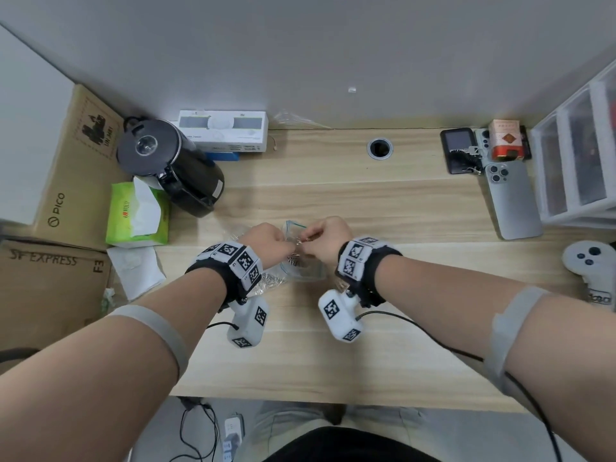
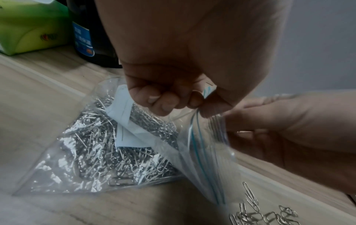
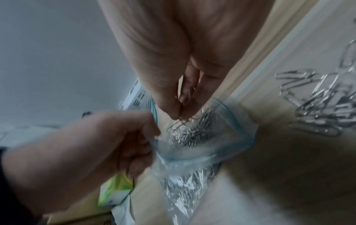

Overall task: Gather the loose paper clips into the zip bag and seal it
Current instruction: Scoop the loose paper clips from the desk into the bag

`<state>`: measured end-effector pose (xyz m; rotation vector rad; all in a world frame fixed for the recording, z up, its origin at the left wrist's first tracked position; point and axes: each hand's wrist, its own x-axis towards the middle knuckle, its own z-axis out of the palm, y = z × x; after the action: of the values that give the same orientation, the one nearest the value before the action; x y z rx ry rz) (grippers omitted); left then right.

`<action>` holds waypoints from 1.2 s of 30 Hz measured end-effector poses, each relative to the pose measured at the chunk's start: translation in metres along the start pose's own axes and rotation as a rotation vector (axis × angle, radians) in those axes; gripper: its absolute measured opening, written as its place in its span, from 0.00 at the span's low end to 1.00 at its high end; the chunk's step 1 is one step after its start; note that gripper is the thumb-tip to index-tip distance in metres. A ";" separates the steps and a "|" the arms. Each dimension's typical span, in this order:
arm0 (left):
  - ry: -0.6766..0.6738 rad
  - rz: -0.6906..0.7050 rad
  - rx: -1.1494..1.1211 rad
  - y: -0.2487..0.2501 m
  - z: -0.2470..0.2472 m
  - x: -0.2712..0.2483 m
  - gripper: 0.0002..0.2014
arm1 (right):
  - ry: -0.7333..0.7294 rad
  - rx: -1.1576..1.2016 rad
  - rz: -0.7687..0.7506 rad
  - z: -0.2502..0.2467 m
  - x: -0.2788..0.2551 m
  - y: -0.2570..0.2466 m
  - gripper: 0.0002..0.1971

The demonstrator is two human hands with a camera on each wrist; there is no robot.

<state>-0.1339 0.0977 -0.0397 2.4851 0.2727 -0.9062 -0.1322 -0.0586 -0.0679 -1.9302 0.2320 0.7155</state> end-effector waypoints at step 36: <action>0.103 -0.058 0.114 -0.003 -0.002 -0.002 0.19 | -0.128 -0.554 -0.210 -0.078 -0.033 0.114 0.33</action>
<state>-0.1354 0.1013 -0.0381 2.6463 0.3370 -0.8398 -0.1816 -0.1841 -0.1115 -2.3713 -0.2751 0.8148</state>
